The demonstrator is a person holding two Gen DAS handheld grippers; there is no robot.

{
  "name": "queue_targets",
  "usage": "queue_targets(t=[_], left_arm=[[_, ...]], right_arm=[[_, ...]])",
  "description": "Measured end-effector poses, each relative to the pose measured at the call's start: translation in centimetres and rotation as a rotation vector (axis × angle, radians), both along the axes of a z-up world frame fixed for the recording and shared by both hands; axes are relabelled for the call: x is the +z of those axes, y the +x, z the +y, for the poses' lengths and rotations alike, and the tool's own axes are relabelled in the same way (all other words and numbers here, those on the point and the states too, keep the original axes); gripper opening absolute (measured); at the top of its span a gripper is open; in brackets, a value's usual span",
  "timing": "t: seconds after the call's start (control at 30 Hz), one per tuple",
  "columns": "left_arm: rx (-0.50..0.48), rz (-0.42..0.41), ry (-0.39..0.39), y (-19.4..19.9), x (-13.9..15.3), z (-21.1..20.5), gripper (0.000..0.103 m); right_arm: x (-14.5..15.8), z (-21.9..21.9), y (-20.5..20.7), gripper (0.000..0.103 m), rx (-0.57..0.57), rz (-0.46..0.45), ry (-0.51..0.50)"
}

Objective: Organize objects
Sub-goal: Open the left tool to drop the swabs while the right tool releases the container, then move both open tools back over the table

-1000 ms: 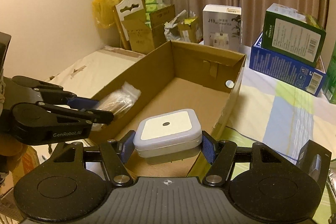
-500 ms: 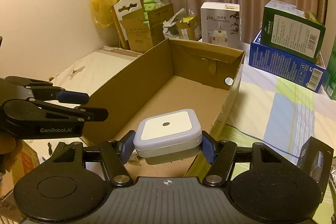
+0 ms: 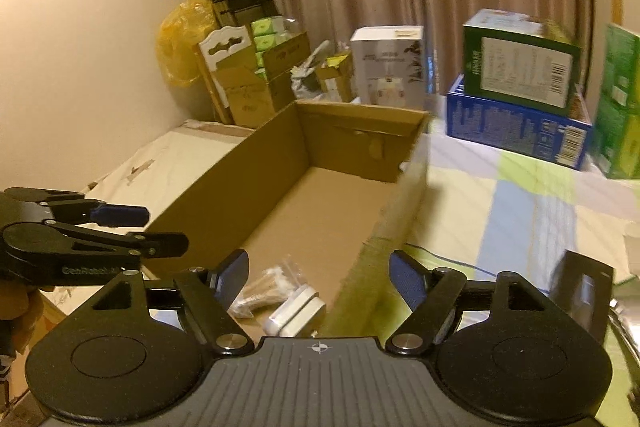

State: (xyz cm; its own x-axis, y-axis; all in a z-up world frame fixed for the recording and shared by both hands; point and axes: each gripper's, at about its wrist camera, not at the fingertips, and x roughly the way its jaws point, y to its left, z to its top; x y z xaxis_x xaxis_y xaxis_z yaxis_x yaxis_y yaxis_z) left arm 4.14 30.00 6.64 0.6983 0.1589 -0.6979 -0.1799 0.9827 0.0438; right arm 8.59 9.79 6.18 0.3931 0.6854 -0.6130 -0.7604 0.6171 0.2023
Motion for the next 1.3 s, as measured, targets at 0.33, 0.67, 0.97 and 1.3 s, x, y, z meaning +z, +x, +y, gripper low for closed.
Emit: queue_targets(t=[0.33,0.67,0.97,1.3], left_arm=[[-0.030,-0.034,-0.043,-1.5,1.3,-5.2,0.068],[-0.117,-0.067,-0.077,-2.0,2.6,-12.7,0.087],[-0.215,-0.100,-0.109,-2.3,2.9,-20.0,0.102],[-0.270,-0.072,-0.109,-0.8,1.5,-25.1,0.102]], right_arm=[[1.4,-7.6,-1.6,0.075,-0.106,-0.017,-0.001],[2.6,-16.8,-3.2,0.076,-0.239,-0.052,-0.013],[2.8,-26.2,-4.9,0.076,-0.397,-0.060,-0.034],[1.9,-33.4,-5.7,0.076,-0.518,-0.054,-0.052]])
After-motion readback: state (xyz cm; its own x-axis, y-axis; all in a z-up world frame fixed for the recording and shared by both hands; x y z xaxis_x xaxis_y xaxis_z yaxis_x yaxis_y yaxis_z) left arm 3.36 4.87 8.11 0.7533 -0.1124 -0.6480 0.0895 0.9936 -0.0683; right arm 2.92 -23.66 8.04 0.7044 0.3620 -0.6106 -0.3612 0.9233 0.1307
